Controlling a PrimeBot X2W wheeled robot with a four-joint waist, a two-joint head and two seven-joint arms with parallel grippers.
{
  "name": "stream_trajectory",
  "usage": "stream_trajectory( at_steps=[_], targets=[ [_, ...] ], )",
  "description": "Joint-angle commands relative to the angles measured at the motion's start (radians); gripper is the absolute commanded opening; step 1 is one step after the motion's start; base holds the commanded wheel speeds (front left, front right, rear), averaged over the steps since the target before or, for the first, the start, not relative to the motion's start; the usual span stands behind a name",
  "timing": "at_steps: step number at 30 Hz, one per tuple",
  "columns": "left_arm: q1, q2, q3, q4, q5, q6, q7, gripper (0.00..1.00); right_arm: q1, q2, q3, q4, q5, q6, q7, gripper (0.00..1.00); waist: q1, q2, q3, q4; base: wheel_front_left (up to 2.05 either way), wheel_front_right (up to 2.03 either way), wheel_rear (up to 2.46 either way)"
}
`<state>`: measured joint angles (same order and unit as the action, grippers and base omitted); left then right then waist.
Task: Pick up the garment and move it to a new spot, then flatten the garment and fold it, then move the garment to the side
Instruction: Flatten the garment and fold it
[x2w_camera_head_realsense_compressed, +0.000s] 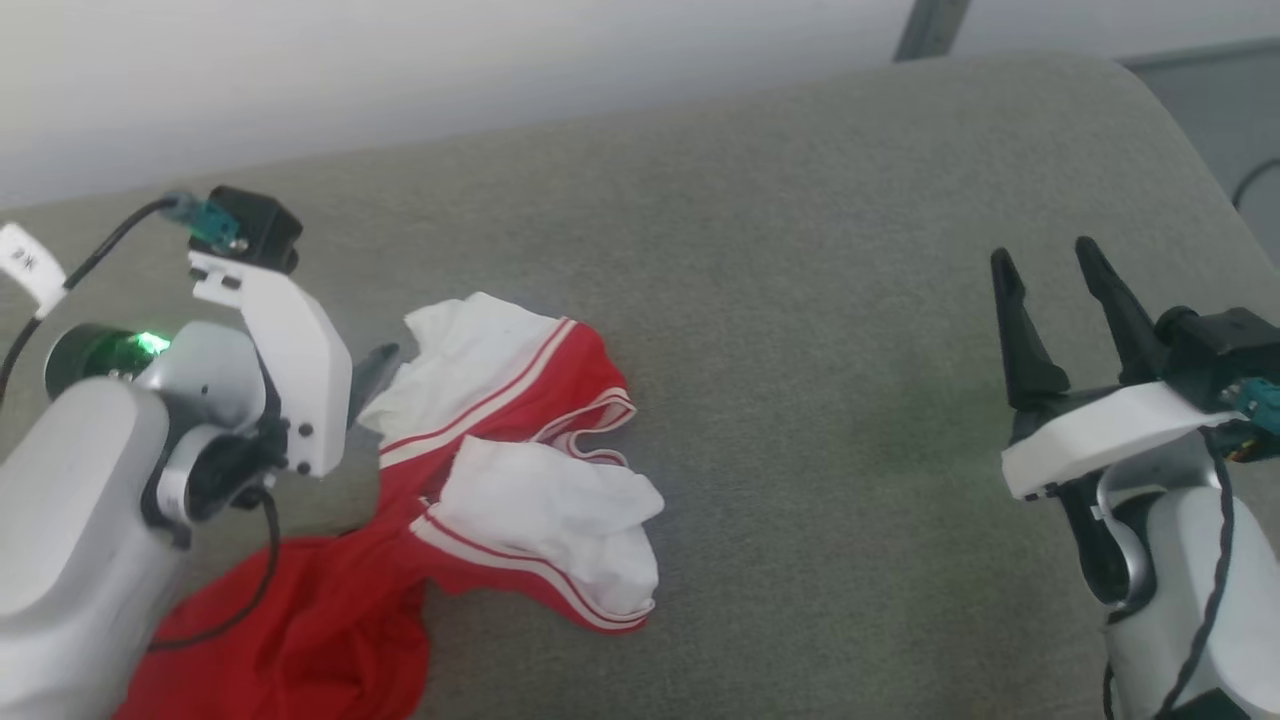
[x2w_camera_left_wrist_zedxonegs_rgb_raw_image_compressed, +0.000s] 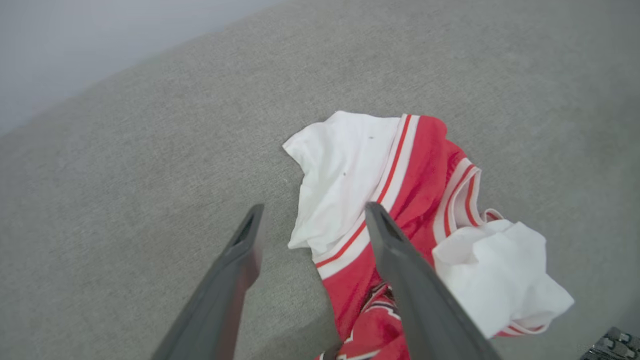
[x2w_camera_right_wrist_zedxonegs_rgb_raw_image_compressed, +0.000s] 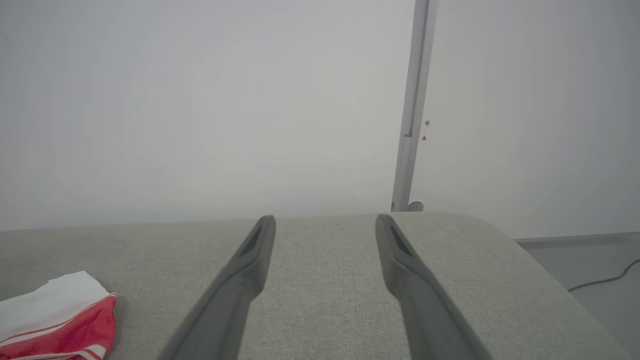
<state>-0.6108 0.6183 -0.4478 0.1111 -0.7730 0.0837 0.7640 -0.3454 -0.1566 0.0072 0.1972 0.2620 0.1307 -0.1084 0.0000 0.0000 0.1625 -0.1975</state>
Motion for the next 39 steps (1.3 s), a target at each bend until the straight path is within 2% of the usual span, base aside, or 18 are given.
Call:
stream_trajectory(
  at_steps=[1,9,17,18,19,24,31,34,39],
  targets=[
    [-0.038,-0.014,-0.012,0.051,0.013,-0.021,0.006,1.0,-0.015,0.007,0.01,0.007,0.003,0.0,-0.011,1.0,0.0,0.0,0.027,-0.03,0.0,0.0,0.0],
    [-0.158,-0.057,-0.072,0.308,0.031,-0.105,0.022,1.0,-0.049,0.019,0.034,0.044,0.017,0.0,-0.045,1.0,0.0,0.0,0.092,-0.092,0.0,0.0,0.0],
    [-0.208,-0.085,-0.124,0.486,0.07,-0.142,0.015,1.0,-0.069,0.026,0.034,0.071,0.019,0.0,-0.072,1.0,0.0,0.0,0.139,-0.111,0.0,0.0,0.0],
    [-0.204,-0.093,-0.124,0.509,0.061,-0.146,0.019,0.62,-0.07,0.027,0.034,0.073,0.019,0.0,-0.072,1.0,0.0,0.0,0.144,-0.112,0.0,0.0,0.0],
    [-0.203,-0.1,-0.123,0.531,0.049,-0.149,0.024,0.0,-0.072,0.028,0.034,0.076,0.018,0.0,-0.075,1.0,0.0,0.0,0.147,-0.112,0.0,0.0,0.0],
    [-0.224,-0.117,-0.118,0.585,0.052,-0.149,-0.013,0.0,-0.077,0.023,0.019,0.084,0.009,0.0,-0.078,1.0,0.0,0.0,0.152,-0.09,0.0,0.0,0.0],
    [-0.242,-0.085,-0.071,0.6,0.048,-0.105,-0.092,0.0,-0.066,0.011,-0.002,0.083,-0.005,0.0,-0.072,1.0,0.0,0.0,0.131,-0.039,0.0,0.0,0.0],
    [-0.223,-0.062,-0.043,0.591,0.035,-0.084,-0.125,0.0,-0.054,0.005,-0.013,0.081,-0.009,0.0,-0.066,1.0,0.0,0.0,0.116,-0.009,0.0,0.0,0.0],
    [-0.16,0.007,0.014,0.569,0.008,-0.037,-0.168,0.0,-0.042,-0.001,-0.02,0.073,-0.02,0.0,-0.053,1.0,0.0,0.0,0.091,0.037,0.0,0.0,0.0]
  ],
)
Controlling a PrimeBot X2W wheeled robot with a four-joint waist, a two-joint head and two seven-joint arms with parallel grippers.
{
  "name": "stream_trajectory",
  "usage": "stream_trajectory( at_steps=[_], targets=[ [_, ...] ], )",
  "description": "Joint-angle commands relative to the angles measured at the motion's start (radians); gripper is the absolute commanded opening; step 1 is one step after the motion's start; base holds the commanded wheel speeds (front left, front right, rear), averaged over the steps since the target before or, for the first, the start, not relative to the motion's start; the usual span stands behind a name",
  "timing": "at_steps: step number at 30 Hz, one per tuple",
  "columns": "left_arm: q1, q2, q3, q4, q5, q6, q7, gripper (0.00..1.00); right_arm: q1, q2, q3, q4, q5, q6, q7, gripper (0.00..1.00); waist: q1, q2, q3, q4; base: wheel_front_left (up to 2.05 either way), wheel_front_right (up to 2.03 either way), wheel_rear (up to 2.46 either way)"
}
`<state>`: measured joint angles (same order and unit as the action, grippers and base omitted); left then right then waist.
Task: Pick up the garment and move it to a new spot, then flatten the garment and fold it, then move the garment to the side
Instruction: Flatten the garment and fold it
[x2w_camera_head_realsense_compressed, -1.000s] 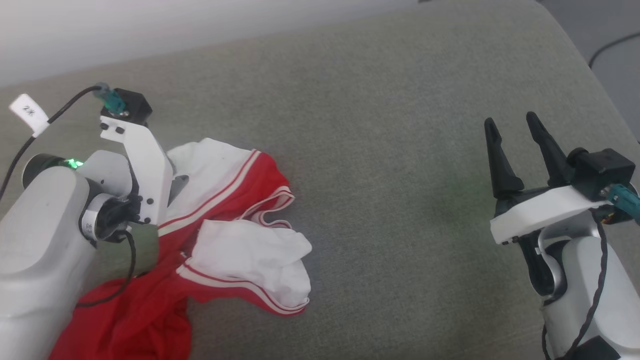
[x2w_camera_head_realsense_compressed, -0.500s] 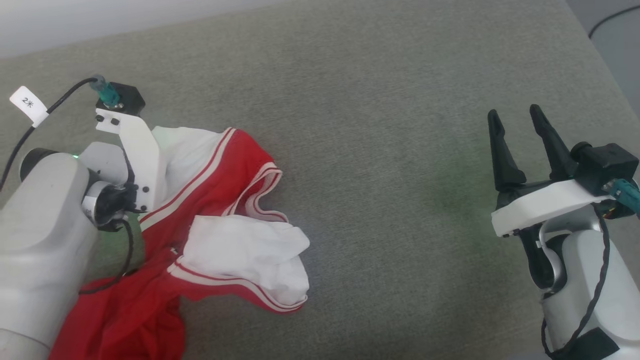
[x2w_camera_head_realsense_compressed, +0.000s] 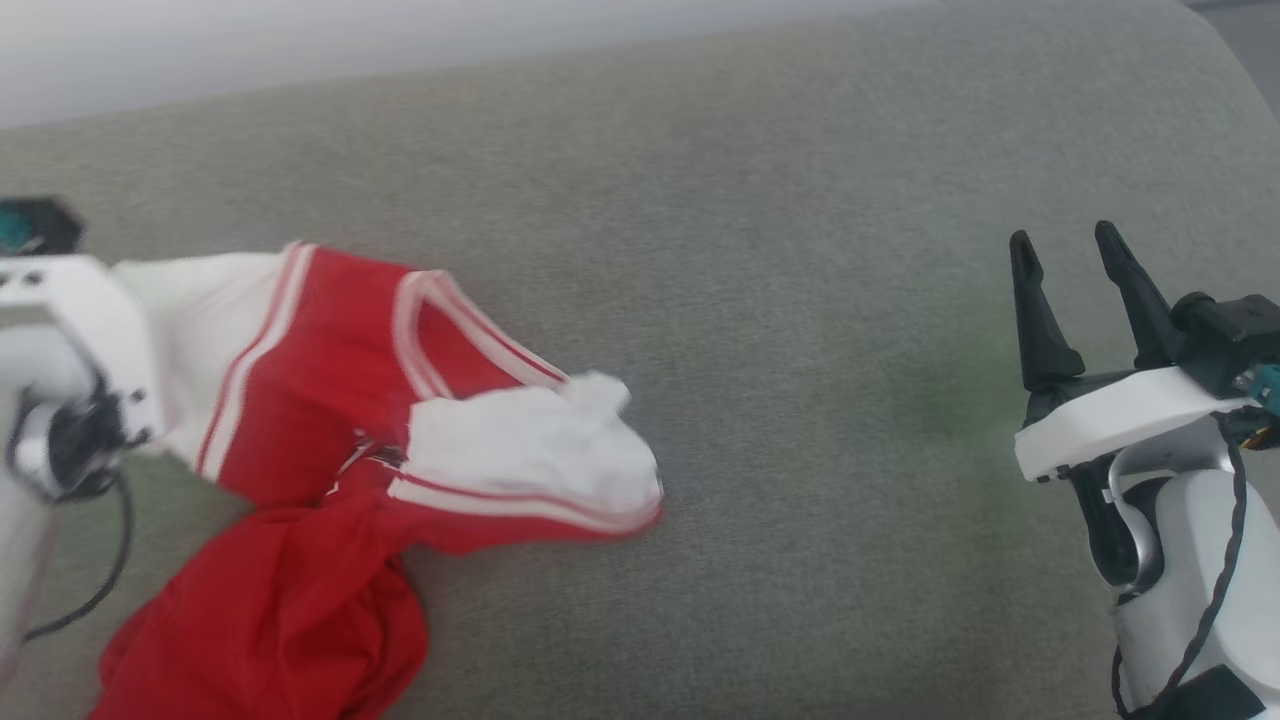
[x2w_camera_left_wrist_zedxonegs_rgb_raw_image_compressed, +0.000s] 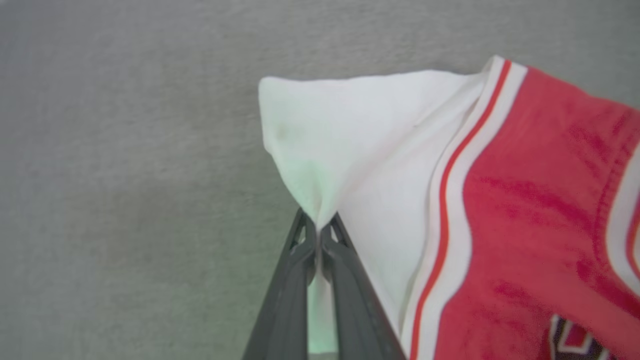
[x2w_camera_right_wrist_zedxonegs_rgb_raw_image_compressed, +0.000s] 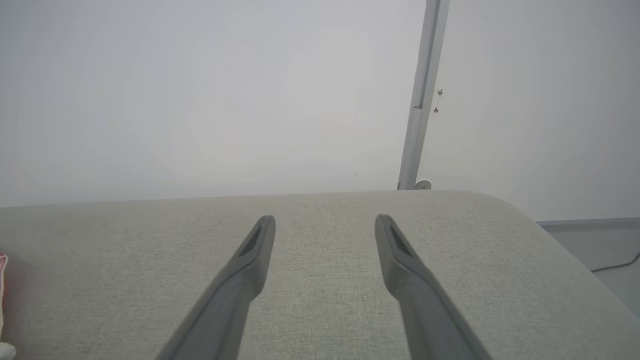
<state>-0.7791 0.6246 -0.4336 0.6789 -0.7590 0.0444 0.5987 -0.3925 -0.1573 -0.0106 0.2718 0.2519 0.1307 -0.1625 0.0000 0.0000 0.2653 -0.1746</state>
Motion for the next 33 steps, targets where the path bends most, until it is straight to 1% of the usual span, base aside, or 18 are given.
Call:
stream_trajectory(
  at_steps=[1,3,4,6,9,12,13,14,15,16,22,25,28,33],
  targets=[
    [0.028,0.016,0.011,-0.001,-0.014,0.015,-0.008,0.0,0.009,-0.001,-0.003,-0.003,-0.012,0.0,0.005,1.0,0.0,0.0,-0.017,0.021,0.0,0.0,0.0],
    [0.07,0.044,0.033,-0.009,-0.028,0.036,-0.015,0.0,0.015,-0.001,-0.007,-0.009,-0.016,0.0,0.011,1.0,0.0,0.0,-0.024,0.035,0.0,0.0,0.0],
    [0.117,0.066,0.058,-0.009,-0.041,0.06,-0.022,0.0,0.019,-0.002,-0.009,-0.015,-0.02,0.0,0.015,1.0,0.0,0.0,-0.031,0.047,0.0,0.0,0.0],
    [0.165,0.082,0.082,-0.009,-0.066,0.079,-0.032,0.0,0.019,-0.002,-0.009,-0.019,-0.017,0.0,0.019,1.0,0.0,0.0,-0.036,0.056,0.0,0.0,0.0],
    [0.234,0.079,0.112,-0.012,-0.101,0.092,-0.048,0.0,0.022,-0.004,-0.009,-0.025,-0.018,0.0,0.026,1.0,0.0,0.0,-0.041,0.067,0.0,0.0,0.0],
    [0.277,0.063,0.13,-0.013,-0.133,0.089,-0.066,0.0,0.024,-0.006,-0.008,-0.029,-0.018,0.0,0.031,1.0,0.0,0.0,-0.045,0.078,0.0,0.0,0.0],
    [0.285,0.056,0.135,-0.013,-0.142,0.086,-0.074,0.13,0.025,-0.008,-0.008,-0.03,-0.019,0.0,0.033,1.0,0.0,0.0,-0.048,0.081,0.0,0.0,0.0],
    [0.291,0.049,0.14,-0.013,-0.149,0.085,-0.084,0.4,0.026,-0.008,-0.006,-0.03,-0.018,0.0,0.036,1.0,0.0,0.0,-0.05,0.084,0.0,0.0,0.0],
    [0.295,0.044,0.143,-0.015,-0.149,0.082,-0.095,0.92,0.028,-0.009,-0.006,-0.03,-0.016,0.0,0.038,1.0,0.0,0.0,-0.054,0.087,0.0,0.0,0.0],
    [0.298,0.038,0.145,-0.015,-0.152,0.079,-0.103,1.0,0.03,-0.011,-0.005,-0.03,-0.016,0.0,0.04,1.0,0.0,0.0,-0.059,0.091,0.0,0.0,0.0],
    [0.309,0.04,0.147,-0.04,-0.136,0.067,-0.16,1.0,0.048,-0.017,0.0,-0.025,-0.015,0.0,0.053,1.0,0.0,0.0,-0.101,0.115,0.0,0.0,0.0],
    [0.323,0.051,0.151,-0.074,-0.122,0.063,-0.212,1.0,0.065,-0.019,0.006,-0.025,-0.014,0.0,0.059,1.0,0.0,0.0,-0.126,0.126,0.0,0.0,0.0],
    [0.354,0.059,0.161,-0.129,-0.104,0.057,-0.298,1.0,0.078,-0.022,0.007,-0.026,-0.014,0.0,0.065,1.0,0.0,0.0,-0.152,0.138,0.0,0.0,0.0],
    [0.444,0.063,0.197,-0.238,-0.093,0.07,-0.444,1.0,0.105,-0.026,0.006,-0.029,-0.012,0.0,0.075,1.0,0.0,0.0,-0.193,0.159,0.0,0.0,0.0]
  ],
)
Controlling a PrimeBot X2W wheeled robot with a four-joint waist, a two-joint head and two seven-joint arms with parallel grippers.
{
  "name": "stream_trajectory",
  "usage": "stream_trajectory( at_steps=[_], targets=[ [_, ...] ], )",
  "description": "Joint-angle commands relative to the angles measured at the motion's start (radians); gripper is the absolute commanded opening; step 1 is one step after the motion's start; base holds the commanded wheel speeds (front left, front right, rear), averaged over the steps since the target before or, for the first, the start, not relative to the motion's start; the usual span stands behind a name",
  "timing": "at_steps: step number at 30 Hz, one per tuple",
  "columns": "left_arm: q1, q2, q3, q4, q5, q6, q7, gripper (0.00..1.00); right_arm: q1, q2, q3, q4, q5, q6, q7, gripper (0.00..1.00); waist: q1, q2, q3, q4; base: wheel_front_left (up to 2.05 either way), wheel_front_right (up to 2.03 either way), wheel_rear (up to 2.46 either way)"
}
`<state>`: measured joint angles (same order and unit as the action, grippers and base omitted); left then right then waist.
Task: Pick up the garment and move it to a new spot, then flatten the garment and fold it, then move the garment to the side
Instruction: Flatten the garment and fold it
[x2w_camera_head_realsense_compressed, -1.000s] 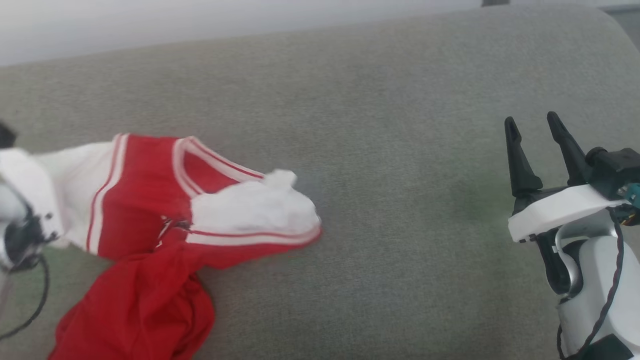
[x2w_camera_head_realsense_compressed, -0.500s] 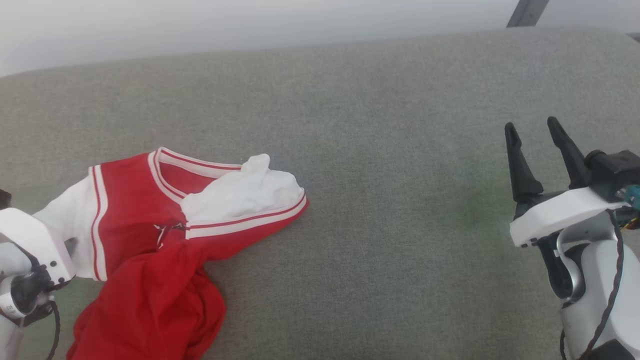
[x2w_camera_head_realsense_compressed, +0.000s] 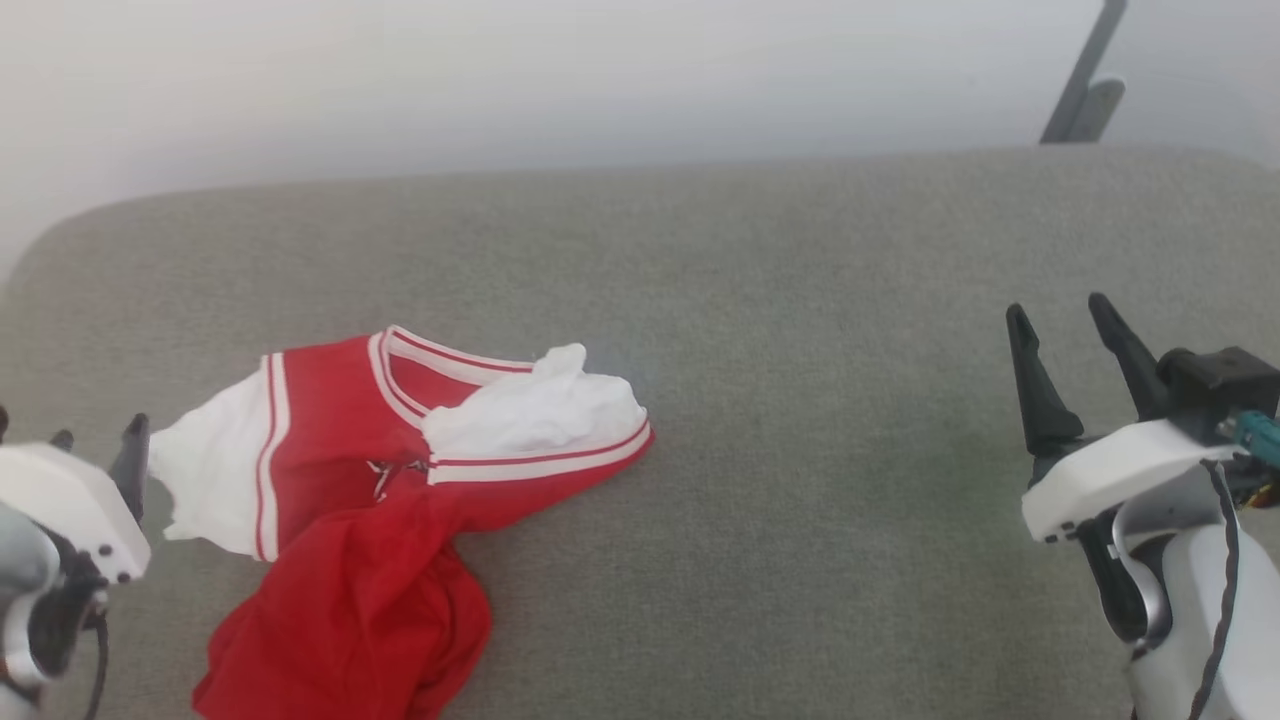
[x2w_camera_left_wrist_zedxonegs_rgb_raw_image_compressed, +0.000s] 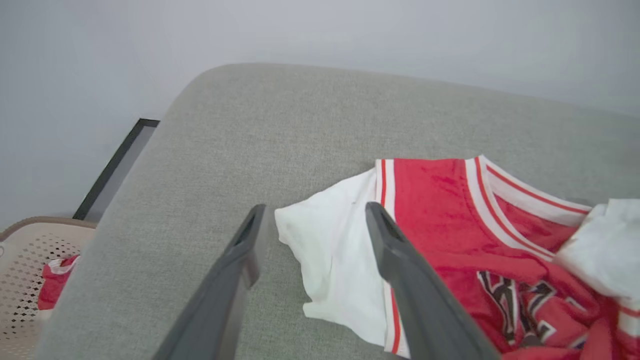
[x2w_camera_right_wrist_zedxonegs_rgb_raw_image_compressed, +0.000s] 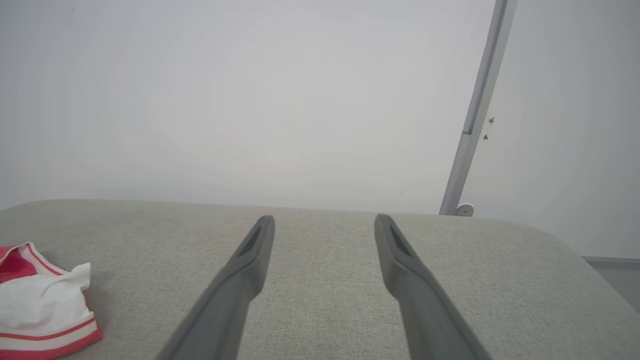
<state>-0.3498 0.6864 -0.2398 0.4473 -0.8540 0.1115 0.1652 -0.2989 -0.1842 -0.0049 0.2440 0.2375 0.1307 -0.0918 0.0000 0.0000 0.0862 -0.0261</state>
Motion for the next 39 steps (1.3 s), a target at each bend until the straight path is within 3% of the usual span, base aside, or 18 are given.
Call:
stream_trajectory(
  at_steps=[1,16,29,39],
  targets=[
    [0.038,0.003,0.008,-0.033,0.012,0.005,-0.041,1.0,0.017,0.0,-0.001,-0.001,0.003,0.0,0.006,1.0,0.0,0.0,-0.022,0.015,0.0,0.0,0.0],
    [0.373,-0.019,0.076,-0.38,0.053,0.05,-0.351,1.0,0.077,0.004,-0.03,-0.037,0.0,0.0,0.026,1.0,0.0,0.0,-0.073,0.076,0.0,0.0,0.0],
    [0.448,-0.076,0.128,-0.439,0.03,0.039,-0.416,1.0,0.099,0.001,-0.026,-0.059,0.018,0.0,0.053,1.0,0.0,0.0,-0.075,0.178,0.0,0.0,0.0],
    [0.428,-0.149,0.115,-0.424,0.032,0.007,-0.427,1.0,0.045,-0.049,0.133,-0.031,0.083,0.0,0.177,1.0,0.0,0.0,-0.039,0.325,0.0,0.0,0.0]
  ],
)
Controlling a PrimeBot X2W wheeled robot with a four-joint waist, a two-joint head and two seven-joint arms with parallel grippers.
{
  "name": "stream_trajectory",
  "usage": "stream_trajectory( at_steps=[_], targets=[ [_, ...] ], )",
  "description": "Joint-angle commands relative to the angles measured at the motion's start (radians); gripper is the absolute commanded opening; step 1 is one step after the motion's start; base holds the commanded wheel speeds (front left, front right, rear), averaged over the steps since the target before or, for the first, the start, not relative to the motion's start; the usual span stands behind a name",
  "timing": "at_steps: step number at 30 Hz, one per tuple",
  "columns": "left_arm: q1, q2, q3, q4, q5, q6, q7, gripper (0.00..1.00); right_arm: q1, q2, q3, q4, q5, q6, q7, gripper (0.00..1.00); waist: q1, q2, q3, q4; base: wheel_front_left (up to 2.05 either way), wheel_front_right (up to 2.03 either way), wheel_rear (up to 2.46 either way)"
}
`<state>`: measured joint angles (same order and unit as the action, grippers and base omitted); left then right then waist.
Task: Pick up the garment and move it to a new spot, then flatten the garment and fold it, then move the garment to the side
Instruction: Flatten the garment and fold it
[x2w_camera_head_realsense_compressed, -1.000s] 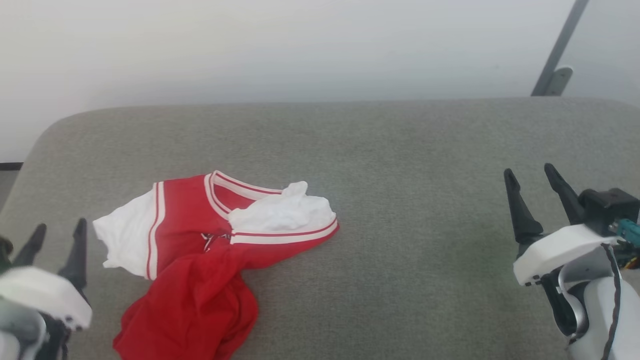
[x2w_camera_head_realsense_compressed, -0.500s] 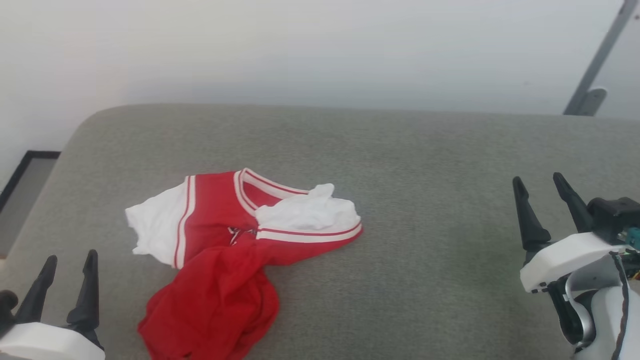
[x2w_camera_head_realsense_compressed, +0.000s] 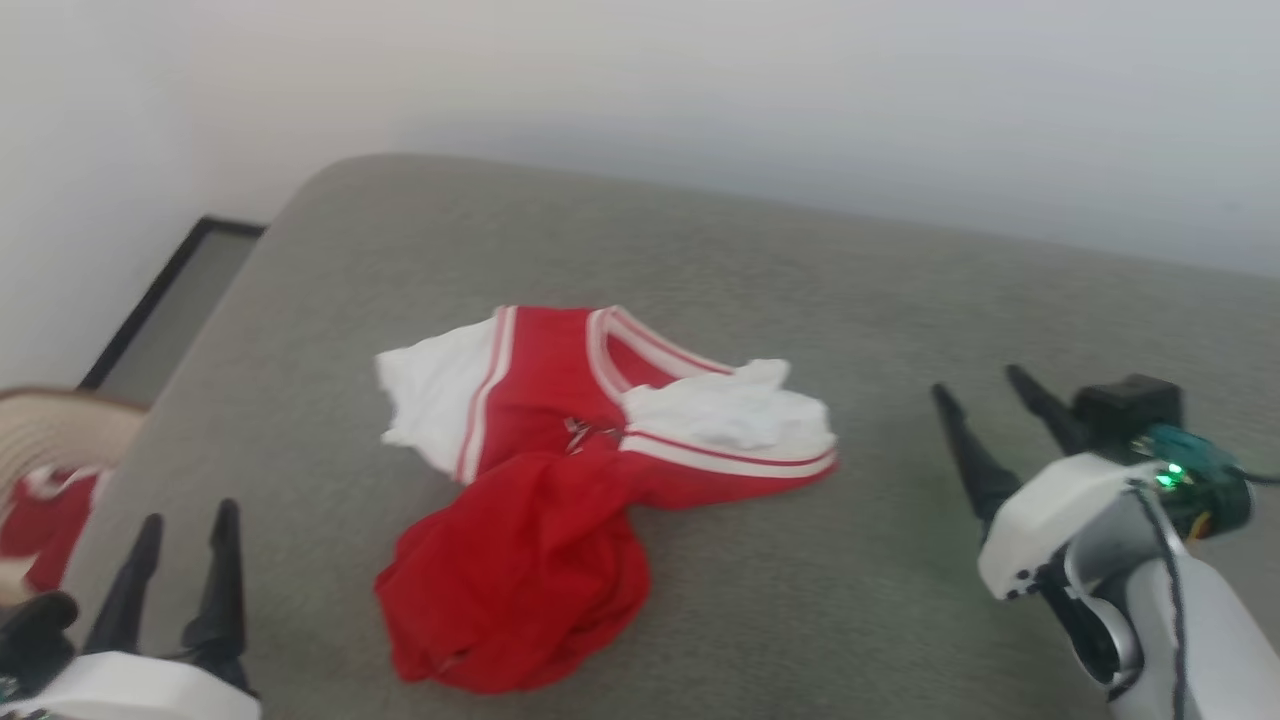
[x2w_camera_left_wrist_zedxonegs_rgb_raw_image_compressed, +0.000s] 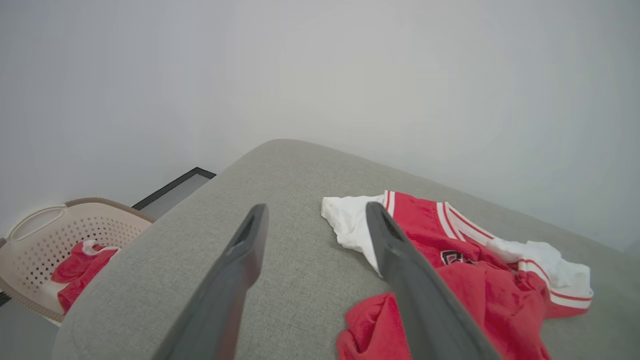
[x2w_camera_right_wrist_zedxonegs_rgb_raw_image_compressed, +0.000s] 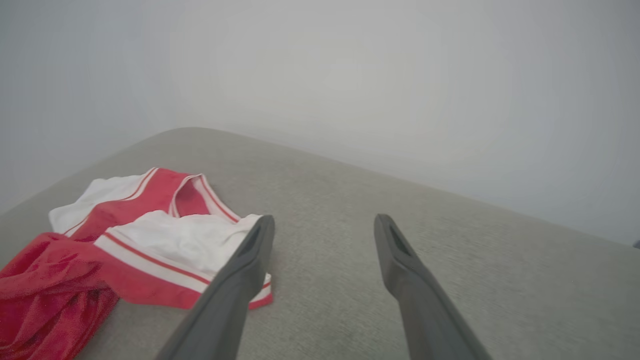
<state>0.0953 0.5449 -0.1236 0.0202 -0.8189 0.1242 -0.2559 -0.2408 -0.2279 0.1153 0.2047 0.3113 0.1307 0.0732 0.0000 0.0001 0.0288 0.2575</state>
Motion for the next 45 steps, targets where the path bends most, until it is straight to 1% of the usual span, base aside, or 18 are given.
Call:
stream_trajectory(
  at_steps=[1,7,8,11,16,20,21,22,23,24,27,31,33,39,45],
  targets=[
    [-0.023,-0.016,-0.006,0.008,0.0,-0.012,-0.006,1.0,-0.02,-0.014,0.035,0.014,0.018,0.0,0.033,1.0,0.0,-0.0001,0.025,0.058,0.0,0.0,0.0],
    [-0.059,-0.07,-0.022,0.039,0.013,-0.041,-0.009,1.0,-0.089,-0.067,0.155,0.063,0.086,0.0,0.162,1.0,0.0,-0.0001,0.066,0.134,0.0,0.0,0.0],
    [-0.059,-0.07,-0.022,0.039,0.013,-0.041,-0.009,1.0,-0.089,-0.067,0.155,0.063,0.086,0.0,0.162,1.0,0.0,-0.0001,0.066,0.134,0.0,0.0,0.0],
    [-0.075,-0.092,-0.028,0.059,0.023,-0.058,-0.011,1.0,-0.131,-0.097,0.202,0.088,0.107,0.0,0.219,1.0,0.0,-0.0001,0.089,0.164,0.0,0.0,0.0],
    [-0.103,-0.131,-0.026,0.092,0.035,-0.086,-0.01,1.0,-0.189,-0.124,0.267,0.129,0.142,0.0,0.307,1.0,0.0,-0.0001,0.122,0.199,0.0,0.0,0.0],
    [-0.119,-0.16,-0.012,0.115,0.05,-0.11,-0.01,1.0,-0.225,-0.143,0.305,0.162,0.156,0.0,0.342,1.0,0.0,-0.0001,0.141,0.214,0.0,0.0,0.0],
    [-0.124,-0.167,-0.009,0.121,0.056,-0.116,-0.01,1.0,-0.234,-0.143,0.313,0.171,0.159,0.0,0.342,0.66,0.0,-0.0001,0.145,0.216,0.0,0.0,0.0],
    [-0.128,-0.174,-0.005,0.126,0.059,-0.123,-0.01,1.0,-0.241,-0.144,0.318,0.177,0.163,0.0,0.339,0.18,0.0,-0.0001,0.147,0.216,0.0,0.0,0.0],
    [-0.129,-0.18,0.0,0.133,0.063,-0.129,-0.01,1.0,-0.246,-0.147,0.324,0.181,0.166,0.0,0.336,0.0,0.0,-0.0001,0.15,0.217,0.0,0.0,0.0],
    [-0.137,-0.195,0.012,0.145,0.06,-0.143,-0.01,1.0,-0.256,-0.151,0.336,0.191,0.171,0.0,0.332,0.0,0.0,-0.0001,0.154,0.214,0.0,0.0,0.0],
    [-0.145,-0.207,0.027,0.163,0.071,-0.161,-0.01,1.0,-0.271,-0.164,0.348,0.197,0.181,0.0,0.323,0.0,0.0,-0.0001,0.155,0.206,0.0,0.0,0.0],
    [-0.146,-0.222,0.053,0.179,0.088,-0.179,-0.01,1.0,-0.278,-0.184,0.35,0.176,0.198,0.0,0.322,0.0,0.0,-0.0001,0.152,0.184,0.0,0.0,0.0],
    [-0.146,-0.225,0.065,0.185,0.094,-0.185,-0.01,1.0,-0.277,-0.204,0.343,0.158,0.204,0.0,0.324,0.0,0.0,-0.0001,0.149,0.171,0.0,0.0,0.0],
    [-0.152,-0.233,0.093,0.198,0.117,-0.202,-0.01,1.0,-0.244,-0.27,0.304,0.084,0.217,0.0,0.344,0.0,0.0,-0.0001,0.138,0.13,0.0,0.0,0.0],
    [-0.141,-0.237,0.117,0.206,0.125,-0.215,-0.01,1.0,-0.171,-0.337,0.224,0.0,0.233,0.0,0.382,0.0,0.0,-0.0001,0.127,0.086,0.0,0.0,0.0]
  ],
)
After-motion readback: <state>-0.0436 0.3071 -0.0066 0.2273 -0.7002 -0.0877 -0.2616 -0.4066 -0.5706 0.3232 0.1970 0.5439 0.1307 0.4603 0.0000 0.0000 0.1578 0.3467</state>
